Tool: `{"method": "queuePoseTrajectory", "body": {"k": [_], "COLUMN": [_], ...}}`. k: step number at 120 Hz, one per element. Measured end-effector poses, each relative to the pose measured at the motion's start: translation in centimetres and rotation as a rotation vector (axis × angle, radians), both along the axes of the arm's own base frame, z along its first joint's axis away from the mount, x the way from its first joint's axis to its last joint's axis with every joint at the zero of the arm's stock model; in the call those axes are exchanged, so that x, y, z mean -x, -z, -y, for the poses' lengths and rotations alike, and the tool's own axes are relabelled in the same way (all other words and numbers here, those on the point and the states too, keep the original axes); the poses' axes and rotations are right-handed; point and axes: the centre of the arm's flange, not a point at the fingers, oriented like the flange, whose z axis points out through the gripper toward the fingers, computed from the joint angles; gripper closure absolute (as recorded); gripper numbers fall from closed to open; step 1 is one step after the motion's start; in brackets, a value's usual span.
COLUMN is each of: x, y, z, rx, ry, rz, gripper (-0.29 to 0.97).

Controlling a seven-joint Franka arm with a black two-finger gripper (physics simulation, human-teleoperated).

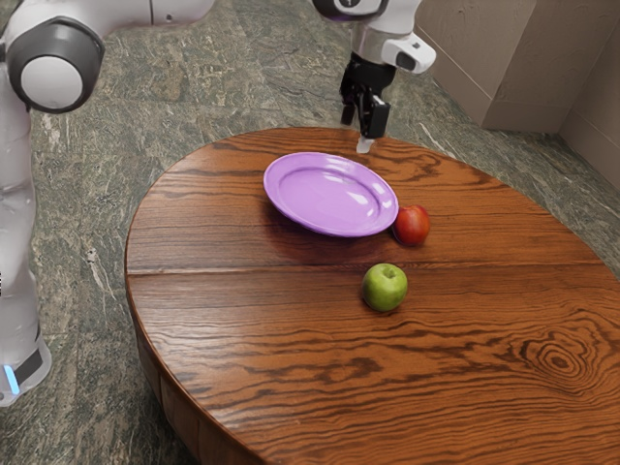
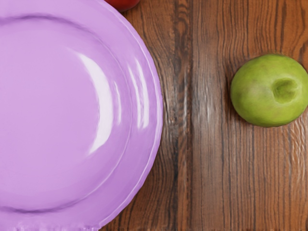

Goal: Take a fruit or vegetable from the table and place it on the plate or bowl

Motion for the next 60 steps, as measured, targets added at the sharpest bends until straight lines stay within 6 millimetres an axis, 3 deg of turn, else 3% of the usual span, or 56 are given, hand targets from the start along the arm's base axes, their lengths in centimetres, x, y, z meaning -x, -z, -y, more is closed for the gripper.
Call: {"method": "queuePoseTrajectory", "body": {"k": [21,29,60], "x": [0.8,1.1,1.1], "y": [-0.7,-0.6,-0.3], "z": [-5.5,-6.8,-4.8], "rx": [-0.008,-0.008,-0.009], "ry": [-0.080,-0.097,-0.039], "rz": [-0.042,-0.056,-0.084], "gripper": [0.00,0.00,0.00]}}
